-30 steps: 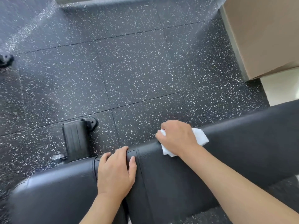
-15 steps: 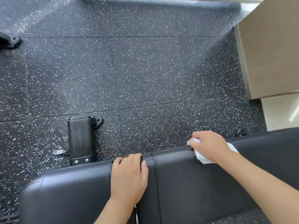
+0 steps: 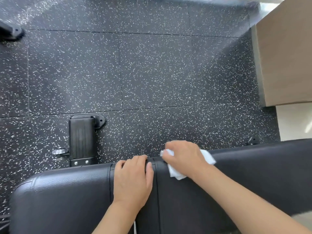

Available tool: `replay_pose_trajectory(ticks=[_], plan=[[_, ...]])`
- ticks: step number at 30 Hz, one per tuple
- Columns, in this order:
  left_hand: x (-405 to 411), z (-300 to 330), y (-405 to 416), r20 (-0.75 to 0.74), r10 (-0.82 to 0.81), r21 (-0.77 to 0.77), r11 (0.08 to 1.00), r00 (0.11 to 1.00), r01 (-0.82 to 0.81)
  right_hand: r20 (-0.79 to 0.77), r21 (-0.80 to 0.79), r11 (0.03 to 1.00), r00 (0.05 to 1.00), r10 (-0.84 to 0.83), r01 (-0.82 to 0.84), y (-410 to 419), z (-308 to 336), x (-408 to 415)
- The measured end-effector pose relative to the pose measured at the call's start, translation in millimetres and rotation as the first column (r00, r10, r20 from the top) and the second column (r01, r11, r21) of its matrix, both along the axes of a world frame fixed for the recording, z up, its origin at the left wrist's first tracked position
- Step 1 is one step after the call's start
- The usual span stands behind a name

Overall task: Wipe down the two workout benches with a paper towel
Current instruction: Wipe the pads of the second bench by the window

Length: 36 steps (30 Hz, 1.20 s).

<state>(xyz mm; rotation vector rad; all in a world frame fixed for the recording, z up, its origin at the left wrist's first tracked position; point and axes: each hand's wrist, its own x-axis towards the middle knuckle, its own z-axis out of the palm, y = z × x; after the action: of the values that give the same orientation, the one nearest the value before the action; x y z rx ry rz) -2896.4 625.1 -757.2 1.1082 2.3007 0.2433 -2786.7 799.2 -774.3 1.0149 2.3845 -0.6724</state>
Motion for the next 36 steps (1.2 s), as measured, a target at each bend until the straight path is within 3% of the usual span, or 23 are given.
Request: replay_pose_trajectory(ticks=[3, 7, 10, 15, 18, 27, 31, 36], plan=[[17.3, 4.1, 21.9, 0.089, -0.062, -0.036, 0.997, 0.994, 0.065, 0.194, 0.086, 0.989, 0.971, -0.137, 0.122, 69.0, 5.2, 67.7], [41.4, -0.2, 56.3, 0.022, -0.179, -0.143, 0.973, 0.984, 0.18, 0.28, 0.135, 0.981, 0.944, -0.176, 0.143, 121.6, 15.1, 123.8], [57.9, -4.5, 74.9, -0.024, -0.162, -0.175, 0.972, 0.986, 0.156, 0.196, 0.14, 0.985, 0.972, -0.129, 0.102, 101.6, 5.1, 104.3], [77.6, -2.5, 88.6, -0.093, -0.143, -0.189, 0.974, 0.985, 0.124, -0.047, -0.008, 1.0, 0.999, -0.023, 0.023, 42.9, -0.4, 49.4], [93.3, 1.0, 95.8, -0.14, -0.091, -0.171, 0.983, 0.986, 0.066, -0.112, -0.046, 0.999, 0.993, -0.023, 0.018, 52.5, 3.4, 64.2], [190.3, -0.3, 188.5, -0.13, -0.154, -0.199, 0.972, 0.979, 0.127, 0.085, 0.147, 0.969, 0.973, -0.214, 0.2, 217.1, 13.5, 248.6], [216.1, -0.3, 212.0, -0.109, -0.143, -0.207, 0.971, 0.984, 0.118, 0.046, 0.159, 0.974, 0.984, -0.172, 0.163, 205.0, 8.6, 234.2], [214.3, -5.6, 208.7, -0.114, -0.155, -0.168, 0.976, 0.981, 0.135, -0.091, -0.033, 0.998, 0.995, -0.047, 0.044, 161.1, 3.7, 177.0]])
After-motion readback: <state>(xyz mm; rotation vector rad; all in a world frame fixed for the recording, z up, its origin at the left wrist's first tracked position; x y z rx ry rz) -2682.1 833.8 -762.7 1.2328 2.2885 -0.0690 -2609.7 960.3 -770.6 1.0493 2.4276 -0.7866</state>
